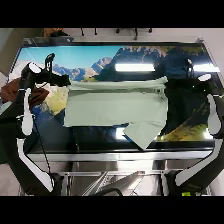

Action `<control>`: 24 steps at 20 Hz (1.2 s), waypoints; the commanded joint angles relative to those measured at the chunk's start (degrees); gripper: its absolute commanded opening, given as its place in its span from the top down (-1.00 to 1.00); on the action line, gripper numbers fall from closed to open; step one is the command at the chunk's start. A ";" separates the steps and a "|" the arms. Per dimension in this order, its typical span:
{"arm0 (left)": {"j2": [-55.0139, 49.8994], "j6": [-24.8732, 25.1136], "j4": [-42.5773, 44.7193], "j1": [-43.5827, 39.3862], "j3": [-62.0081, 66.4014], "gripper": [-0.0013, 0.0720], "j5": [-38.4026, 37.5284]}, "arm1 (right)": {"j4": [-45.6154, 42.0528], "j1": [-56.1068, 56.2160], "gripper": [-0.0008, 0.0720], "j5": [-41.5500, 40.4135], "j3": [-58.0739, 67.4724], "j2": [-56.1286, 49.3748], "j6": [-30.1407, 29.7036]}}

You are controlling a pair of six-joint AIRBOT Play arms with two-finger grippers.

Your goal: Fold the shirts.

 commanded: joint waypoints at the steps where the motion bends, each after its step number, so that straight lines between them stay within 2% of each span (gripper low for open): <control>1: -2.29 -0.11 2.05 -0.59 0.02 0.92 -0.50 | -3.98 0.33 0.92 2.12 -0.83 -1.90 1.27; 4: -2.67 -1.97 7.32 -0.61 0.00 0.92 -1.51 | -5.33 0.39 0.92 2.05 -0.83 -2.47 1.25; 9: -2.62 -2.05 7.06 -0.90 0.02 0.91 -3.87 | -5.20 0.66 0.92 1.97 -0.81 -2.40 1.25; 10: -2.54 -2.12 7.06 -0.87 0.20 0.58 -5.29 | -5.11 0.90 0.75 2.19 -0.79 -2.27 1.29; 11: -2.54 -3.39 7.08 -0.87 0.76 -0.38 -7.17 | -5.11 1.09 0.25 2.34 -0.76 -1.77 1.27; 12: -2.54 -4.94 7.08 -0.72 1.84 -0.73 -9.14 | -4.98 1.27 0.14 2.40 -0.76 -0.87 1.29; 16: -2.25 -9.57 6.75 1.22 10.10 -0.73 -21.53 | -5.25 0.59 0.09 3.69 -0.76 6.67 3.67; 17: -1.16 -10.34 6.60 2.05 9.73 -0.73 -24.35 | -5.27 -0.26 -0.18 4.98 -0.76 8.81 5.70; 18: 0.79 -10.62 6.60 2.84 6.91 -0.73 -25.68 | -5.29 -1.49 -0.26 7.23 -0.79 10.71 7.43; 20: 5.60 -10.36 6.69 4.24 -2.86 -0.73 -26.12 | -5.20 -5.29 0.01 14.75 -1.38 13.55 10.69; 24: 14.86 -7.30 6.67 6.99 -28.35 -0.73 -18.80 | -5.20 -13.49 0.01 25.31 -9.70 19.12 15.13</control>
